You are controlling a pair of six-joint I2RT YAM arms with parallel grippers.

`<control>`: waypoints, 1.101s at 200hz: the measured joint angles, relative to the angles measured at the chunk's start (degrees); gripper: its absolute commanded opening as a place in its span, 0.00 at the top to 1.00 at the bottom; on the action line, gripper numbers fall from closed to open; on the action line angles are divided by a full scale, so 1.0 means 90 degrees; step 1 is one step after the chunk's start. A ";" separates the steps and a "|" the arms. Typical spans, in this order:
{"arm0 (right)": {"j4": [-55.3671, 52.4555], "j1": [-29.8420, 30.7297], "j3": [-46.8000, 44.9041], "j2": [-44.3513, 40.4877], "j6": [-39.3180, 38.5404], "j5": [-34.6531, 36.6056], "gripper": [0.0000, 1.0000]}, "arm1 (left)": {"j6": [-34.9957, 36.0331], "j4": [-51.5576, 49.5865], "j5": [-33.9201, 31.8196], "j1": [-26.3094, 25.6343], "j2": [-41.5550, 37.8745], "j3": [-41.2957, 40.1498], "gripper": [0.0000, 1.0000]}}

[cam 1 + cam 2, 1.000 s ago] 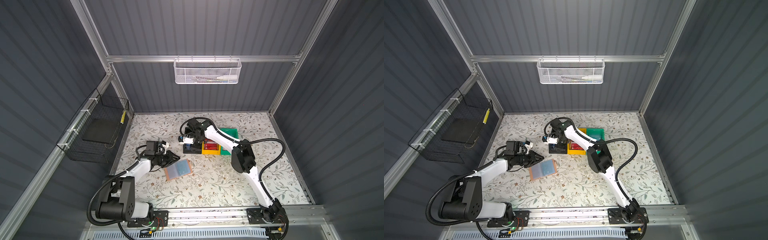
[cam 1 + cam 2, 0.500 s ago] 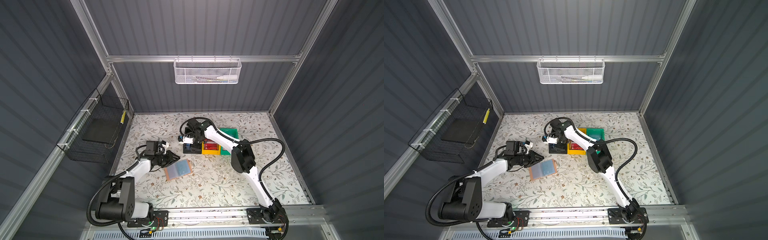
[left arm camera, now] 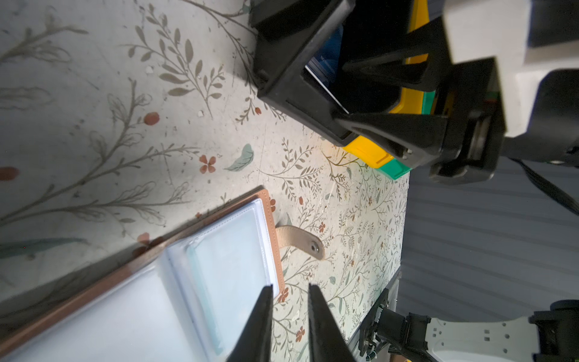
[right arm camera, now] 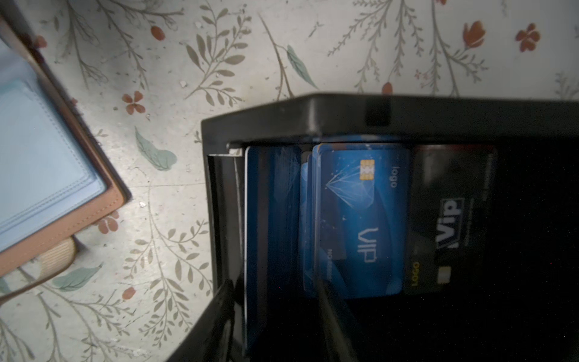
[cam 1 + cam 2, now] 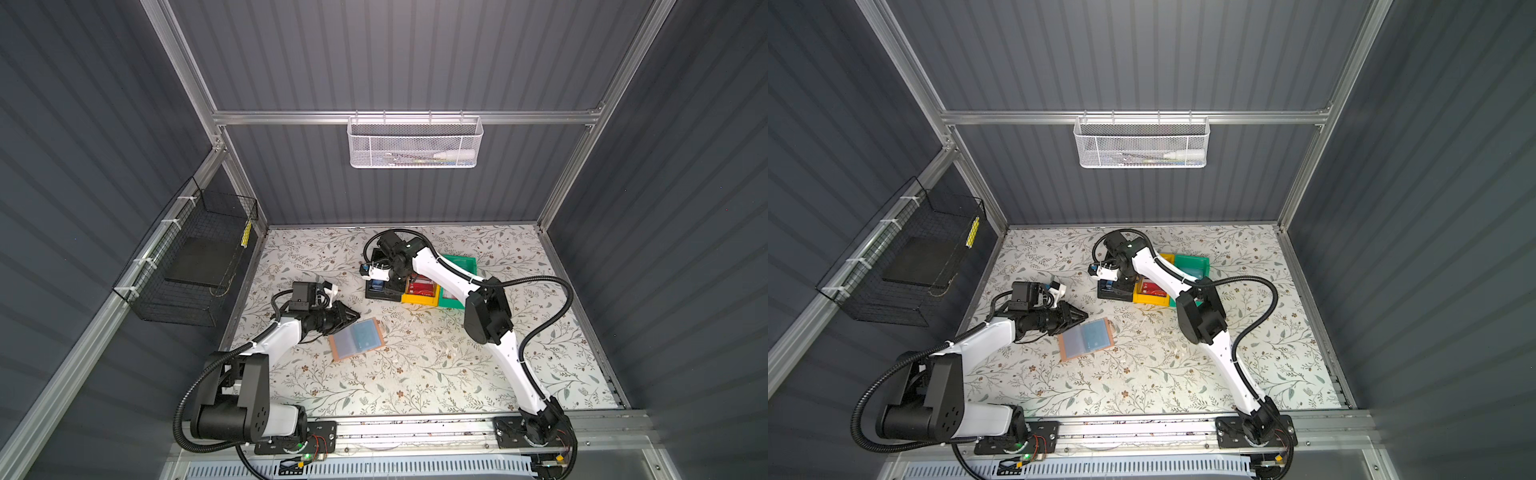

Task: Take the credit cards out of the card holder
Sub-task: Place the credit card in the storage box.

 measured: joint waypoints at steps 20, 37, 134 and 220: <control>0.0066 -0.0005 0.0002 0.0000 -0.0007 0.0085 0.53 | -0.0002 0.0002 0.0000 0.0000 0.0000 -0.0046 0.78; 0.0146 -0.0005 0.0002 0.0000 -0.0024 0.0143 0.53 | -0.0002 0.0002 -0.0002 0.0000 0.0000 -0.0070 0.78; 0.0597 -0.0056 0.0143 0.0027 -0.0087 0.0559 0.50 | -0.0005 0.0053 -0.0002 0.0000 0.0000 -0.0158 0.78; 0.1042 -0.0063 0.0182 0.0325 -0.0104 0.0974 0.46 | -0.0012 0.0138 -0.0002 0.0000 0.0000 -0.0199 0.78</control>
